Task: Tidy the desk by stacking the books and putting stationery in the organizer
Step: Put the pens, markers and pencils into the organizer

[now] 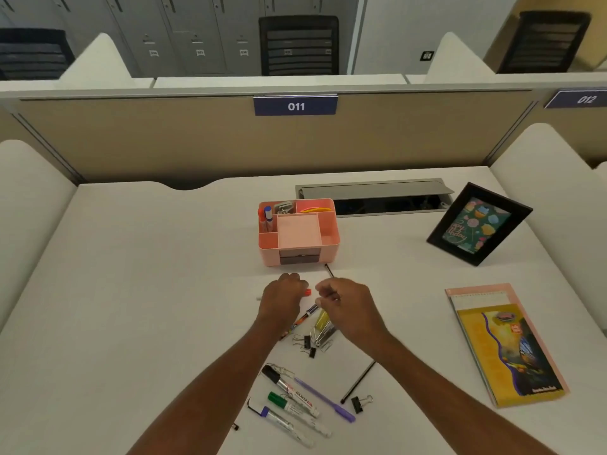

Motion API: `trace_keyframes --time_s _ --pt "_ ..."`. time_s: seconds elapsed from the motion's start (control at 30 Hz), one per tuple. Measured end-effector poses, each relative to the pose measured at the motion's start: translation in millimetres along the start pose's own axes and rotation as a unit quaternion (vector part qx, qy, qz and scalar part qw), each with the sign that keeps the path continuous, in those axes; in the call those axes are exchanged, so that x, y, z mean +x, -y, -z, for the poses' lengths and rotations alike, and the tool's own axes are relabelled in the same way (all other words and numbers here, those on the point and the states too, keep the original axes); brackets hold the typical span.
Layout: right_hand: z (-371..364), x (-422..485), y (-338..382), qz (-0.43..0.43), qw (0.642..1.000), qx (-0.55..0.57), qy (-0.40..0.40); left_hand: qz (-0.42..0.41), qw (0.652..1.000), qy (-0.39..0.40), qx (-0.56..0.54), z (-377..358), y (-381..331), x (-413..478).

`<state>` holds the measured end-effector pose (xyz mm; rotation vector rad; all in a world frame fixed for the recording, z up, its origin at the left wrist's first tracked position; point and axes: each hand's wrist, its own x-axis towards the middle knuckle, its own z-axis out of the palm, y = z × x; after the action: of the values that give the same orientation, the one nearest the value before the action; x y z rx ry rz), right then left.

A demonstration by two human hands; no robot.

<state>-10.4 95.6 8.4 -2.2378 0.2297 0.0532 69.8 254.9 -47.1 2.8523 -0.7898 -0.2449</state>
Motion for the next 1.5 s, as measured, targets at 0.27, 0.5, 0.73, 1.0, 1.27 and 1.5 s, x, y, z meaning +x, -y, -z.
trace_keyframes --time_s 0.27,0.5,0.73,1.0,1.27,1.5 --pt "-23 -51 -20 -0.014 0.994 -0.033 0.106 -0.005 0.998 -0.028 -0.058 13 -4 -5" --pt "-59 -74 -18 0.024 0.978 -0.096 0.183 0.034 0.977 -0.116 -0.178 60 -5 -16" --pt "-99 -74 1 0.114 0.946 -0.217 0.212 0.079 0.945 -0.19 -0.254 116 10 -16" --pt "-121 -72 9 0.122 0.927 -0.292 0.201 0.135 0.888 -0.335 -0.284 155 44 -1" --pt "-120 -73 16 0.115 0.92 -0.311 0.209 0.183 0.88 -0.337 -0.28 143 61 34" --pt "-117 -73 14 0.103 0.923 -0.3 0.219 0.197 0.894 -0.315 -0.25 123 73 58"
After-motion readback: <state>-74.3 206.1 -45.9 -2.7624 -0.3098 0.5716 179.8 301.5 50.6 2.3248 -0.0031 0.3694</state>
